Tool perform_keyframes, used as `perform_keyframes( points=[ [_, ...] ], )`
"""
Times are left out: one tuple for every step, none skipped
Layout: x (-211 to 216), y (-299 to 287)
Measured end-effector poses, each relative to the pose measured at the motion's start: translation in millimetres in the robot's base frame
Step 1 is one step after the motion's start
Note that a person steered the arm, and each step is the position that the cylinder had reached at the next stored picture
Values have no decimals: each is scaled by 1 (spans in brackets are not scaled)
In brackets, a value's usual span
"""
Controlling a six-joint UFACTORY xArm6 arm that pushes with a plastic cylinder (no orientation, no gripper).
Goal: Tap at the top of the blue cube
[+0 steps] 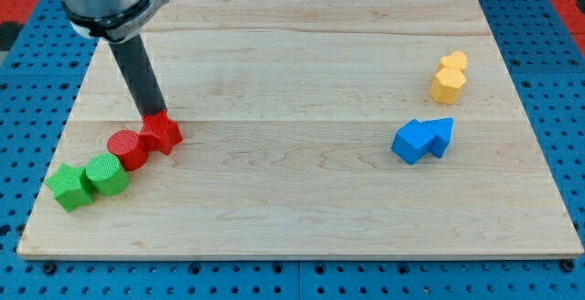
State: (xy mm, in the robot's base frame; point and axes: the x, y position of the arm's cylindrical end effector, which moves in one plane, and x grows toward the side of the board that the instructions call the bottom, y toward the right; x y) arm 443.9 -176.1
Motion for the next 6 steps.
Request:
perform_keyframes(
  points=[
    [18, -21],
    [25, -31],
    [1, 6],
    [-33, 64],
    [-39, 193],
    [-18, 285]
  ],
)
